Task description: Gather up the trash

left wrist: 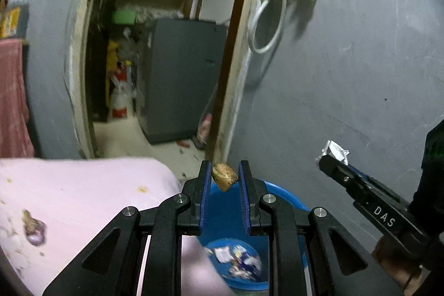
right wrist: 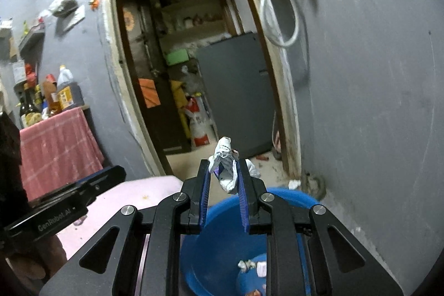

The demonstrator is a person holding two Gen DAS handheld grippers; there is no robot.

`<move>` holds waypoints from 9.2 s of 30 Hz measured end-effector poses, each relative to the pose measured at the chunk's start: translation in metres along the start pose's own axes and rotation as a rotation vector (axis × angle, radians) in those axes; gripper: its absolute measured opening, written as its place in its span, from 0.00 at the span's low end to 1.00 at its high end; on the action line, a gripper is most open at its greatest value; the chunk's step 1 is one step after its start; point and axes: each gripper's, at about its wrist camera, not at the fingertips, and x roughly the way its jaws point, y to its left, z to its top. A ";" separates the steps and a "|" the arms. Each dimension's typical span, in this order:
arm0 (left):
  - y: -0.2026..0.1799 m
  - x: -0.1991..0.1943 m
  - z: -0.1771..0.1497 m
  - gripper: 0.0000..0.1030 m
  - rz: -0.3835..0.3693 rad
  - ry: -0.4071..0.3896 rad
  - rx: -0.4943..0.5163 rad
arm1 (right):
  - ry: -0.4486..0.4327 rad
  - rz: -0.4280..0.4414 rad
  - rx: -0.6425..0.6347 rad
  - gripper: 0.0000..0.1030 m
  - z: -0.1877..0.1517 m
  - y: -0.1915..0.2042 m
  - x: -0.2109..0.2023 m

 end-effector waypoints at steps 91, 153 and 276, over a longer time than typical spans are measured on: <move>0.285 -0.155 -0.060 0.98 0.479 0.055 -0.317 | 0.366 0.314 -0.528 0.82 -0.083 0.263 0.089; 0.243 -0.031 -0.046 0.10 0.252 0.438 -0.179 | 0.472 0.365 -0.299 0.35 -0.067 0.193 0.106; 0.040 -0.060 -0.008 0.97 0.170 -0.072 -0.066 | -0.027 -0.053 -0.047 1.00 0.009 0.017 -0.019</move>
